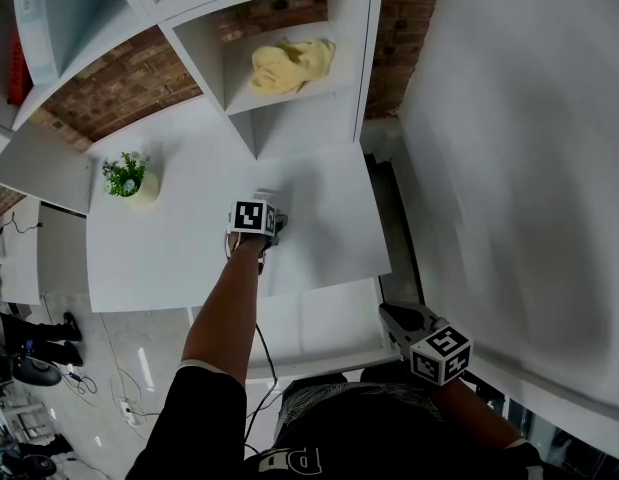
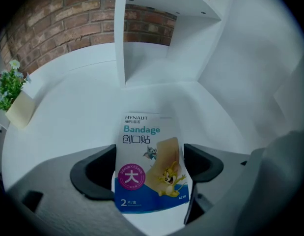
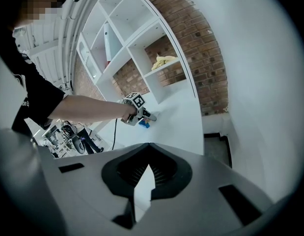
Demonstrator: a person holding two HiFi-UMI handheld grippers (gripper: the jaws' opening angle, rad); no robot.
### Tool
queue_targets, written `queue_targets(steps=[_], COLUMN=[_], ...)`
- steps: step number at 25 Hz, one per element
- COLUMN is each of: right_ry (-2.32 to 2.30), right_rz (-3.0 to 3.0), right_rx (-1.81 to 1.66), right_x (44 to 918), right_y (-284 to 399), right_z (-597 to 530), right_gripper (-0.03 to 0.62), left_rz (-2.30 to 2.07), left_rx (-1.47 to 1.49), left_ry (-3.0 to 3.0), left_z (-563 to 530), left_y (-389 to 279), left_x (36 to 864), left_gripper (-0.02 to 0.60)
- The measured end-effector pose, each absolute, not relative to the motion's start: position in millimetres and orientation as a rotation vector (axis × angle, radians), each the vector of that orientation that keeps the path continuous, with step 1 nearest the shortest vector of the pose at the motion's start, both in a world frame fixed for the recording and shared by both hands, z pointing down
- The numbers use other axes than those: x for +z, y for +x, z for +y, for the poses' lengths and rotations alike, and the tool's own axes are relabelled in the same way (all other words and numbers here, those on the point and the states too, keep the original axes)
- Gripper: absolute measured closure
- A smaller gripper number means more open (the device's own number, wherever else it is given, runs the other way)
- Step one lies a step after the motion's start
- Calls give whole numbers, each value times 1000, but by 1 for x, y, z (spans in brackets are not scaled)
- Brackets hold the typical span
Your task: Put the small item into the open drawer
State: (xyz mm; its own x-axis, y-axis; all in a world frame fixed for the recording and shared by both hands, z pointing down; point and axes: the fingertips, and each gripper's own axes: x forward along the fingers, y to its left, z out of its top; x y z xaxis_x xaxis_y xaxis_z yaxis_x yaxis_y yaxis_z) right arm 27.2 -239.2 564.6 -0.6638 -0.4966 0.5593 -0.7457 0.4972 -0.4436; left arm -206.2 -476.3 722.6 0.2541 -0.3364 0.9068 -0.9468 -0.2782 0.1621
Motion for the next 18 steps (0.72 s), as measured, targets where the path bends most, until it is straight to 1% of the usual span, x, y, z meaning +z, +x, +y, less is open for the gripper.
queue_targets(steps=[4,12,18], right_ry=[1043,1051,1048], right_rz=[-2379,-2375,-2387], right_rx=[972,991,974], right_x=[566,567,563], right_y=[30,33,34], right_z=[-238,-235,-231], right_gripper=[589,589,589], left_rz=[-1198,-1244,-1214], left_rx=[1063,1014,1044], left_ry=[1775,1800,1780], left_z=[-476,-477,-463], left_y=[-206,-207,-203], left_x=[726,724,723], left_gripper=[167,167,167])
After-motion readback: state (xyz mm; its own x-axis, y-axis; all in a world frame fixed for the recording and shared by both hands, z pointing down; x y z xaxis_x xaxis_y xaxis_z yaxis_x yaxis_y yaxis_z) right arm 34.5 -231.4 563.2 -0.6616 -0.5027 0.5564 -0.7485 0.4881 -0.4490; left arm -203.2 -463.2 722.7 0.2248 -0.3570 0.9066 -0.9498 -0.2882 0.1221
